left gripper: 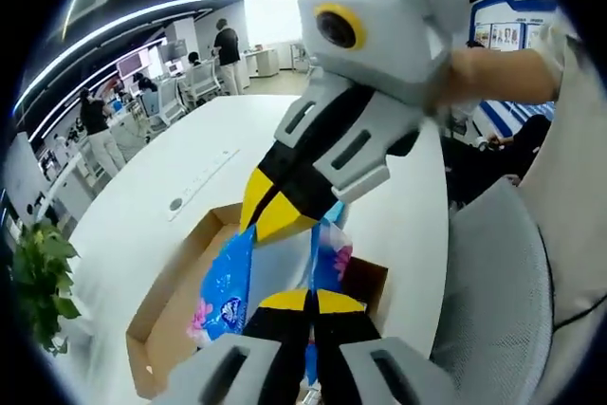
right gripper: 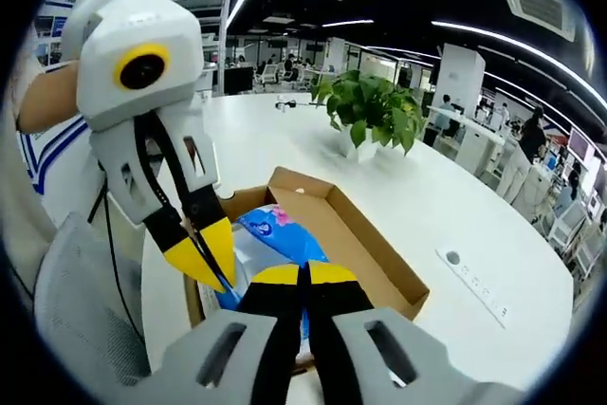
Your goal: Operate the shoe box by opening the lid, removing the specified soft item, and placing it in the target area until the item is outside and the box remains undamaged.
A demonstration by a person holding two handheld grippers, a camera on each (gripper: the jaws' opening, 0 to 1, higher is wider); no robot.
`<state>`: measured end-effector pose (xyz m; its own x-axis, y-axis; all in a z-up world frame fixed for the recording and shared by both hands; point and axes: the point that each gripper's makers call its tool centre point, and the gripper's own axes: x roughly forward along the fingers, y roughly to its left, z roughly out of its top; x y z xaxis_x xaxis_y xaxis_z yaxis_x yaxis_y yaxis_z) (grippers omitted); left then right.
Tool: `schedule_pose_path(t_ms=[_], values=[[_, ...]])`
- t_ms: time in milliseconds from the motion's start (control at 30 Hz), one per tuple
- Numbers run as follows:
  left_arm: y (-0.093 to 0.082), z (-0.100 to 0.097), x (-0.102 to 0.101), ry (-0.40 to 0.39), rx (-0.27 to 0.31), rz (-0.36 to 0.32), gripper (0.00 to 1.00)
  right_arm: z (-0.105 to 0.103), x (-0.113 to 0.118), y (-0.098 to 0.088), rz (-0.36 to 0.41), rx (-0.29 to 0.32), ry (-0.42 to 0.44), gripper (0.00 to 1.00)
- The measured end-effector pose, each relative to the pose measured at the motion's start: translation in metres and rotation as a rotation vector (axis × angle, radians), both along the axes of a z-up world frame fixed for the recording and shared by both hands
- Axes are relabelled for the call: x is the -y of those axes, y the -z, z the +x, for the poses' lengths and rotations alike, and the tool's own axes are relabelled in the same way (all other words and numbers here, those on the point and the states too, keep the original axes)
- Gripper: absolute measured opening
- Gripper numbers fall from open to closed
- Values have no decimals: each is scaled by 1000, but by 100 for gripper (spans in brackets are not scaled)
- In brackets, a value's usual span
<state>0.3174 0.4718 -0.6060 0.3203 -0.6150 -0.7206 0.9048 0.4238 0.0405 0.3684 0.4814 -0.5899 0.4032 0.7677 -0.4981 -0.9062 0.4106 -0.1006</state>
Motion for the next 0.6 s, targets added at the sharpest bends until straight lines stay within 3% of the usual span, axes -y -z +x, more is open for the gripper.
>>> schedule_pose_path(t_ms=[233, 600], values=[[-11, -4, 22, 47, -1, -1, 0, -7, 18, -10, -9, 30, 2, 0], [-13, -8, 72, 139, -9, -8, 0, -12, 79, -12, -15, 33, 88, 0]])
